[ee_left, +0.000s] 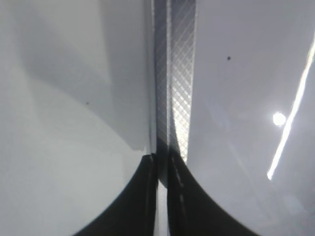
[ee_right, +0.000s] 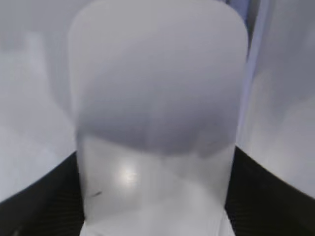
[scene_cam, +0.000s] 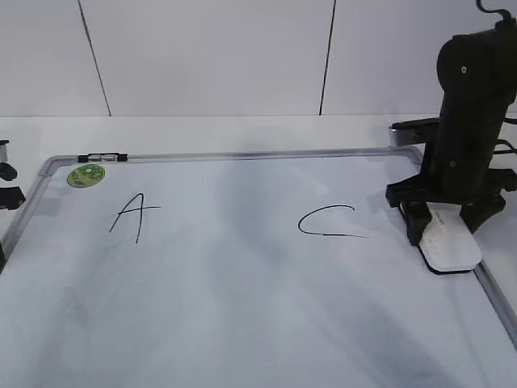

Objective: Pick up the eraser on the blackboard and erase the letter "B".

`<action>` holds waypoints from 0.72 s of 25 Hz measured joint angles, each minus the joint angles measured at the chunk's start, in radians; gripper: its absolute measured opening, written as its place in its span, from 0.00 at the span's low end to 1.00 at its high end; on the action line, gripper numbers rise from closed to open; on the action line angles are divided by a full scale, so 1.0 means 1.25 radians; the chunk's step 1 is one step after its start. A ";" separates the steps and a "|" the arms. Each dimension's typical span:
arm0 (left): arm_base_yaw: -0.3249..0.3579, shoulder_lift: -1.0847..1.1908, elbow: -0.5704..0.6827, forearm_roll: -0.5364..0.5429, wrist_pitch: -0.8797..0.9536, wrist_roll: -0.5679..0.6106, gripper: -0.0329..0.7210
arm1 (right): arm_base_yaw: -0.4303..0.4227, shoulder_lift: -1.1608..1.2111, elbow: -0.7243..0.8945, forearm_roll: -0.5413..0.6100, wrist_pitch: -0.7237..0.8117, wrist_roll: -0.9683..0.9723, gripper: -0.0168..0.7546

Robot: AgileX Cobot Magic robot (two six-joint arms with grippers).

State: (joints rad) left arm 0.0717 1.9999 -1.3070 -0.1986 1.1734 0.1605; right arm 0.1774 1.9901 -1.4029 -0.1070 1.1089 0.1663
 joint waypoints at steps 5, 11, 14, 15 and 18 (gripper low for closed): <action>0.000 0.000 0.000 -0.001 0.000 0.000 0.06 | 0.000 0.010 0.000 -0.019 0.018 0.000 0.83; 0.000 0.000 0.000 -0.002 0.000 0.000 0.06 | 0.000 0.013 -0.010 -0.017 0.035 0.002 0.83; 0.000 0.000 0.000 -0.002 0.000 0.000 0.06 | 0.000 0.016 -0.042 0.001 0.066 0.002 0.82; 0.000 0.000 0.000 -0.002 0.000 0.000 0.06 | 0.000 0.016 -0.055 0.007 0.070 0.002 0.81; 0.000 0.000 0.000 -0.002 0.000 0.000 0.06 | 0.000 0.016 -0.085 0.019 0.079 0.002 0.79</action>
State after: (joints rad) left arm 0.0717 1.9999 -1.3070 -0.2009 1.1734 0.1605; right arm 0.1774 2.0106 -1.5097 -0.0836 1.2071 0.1685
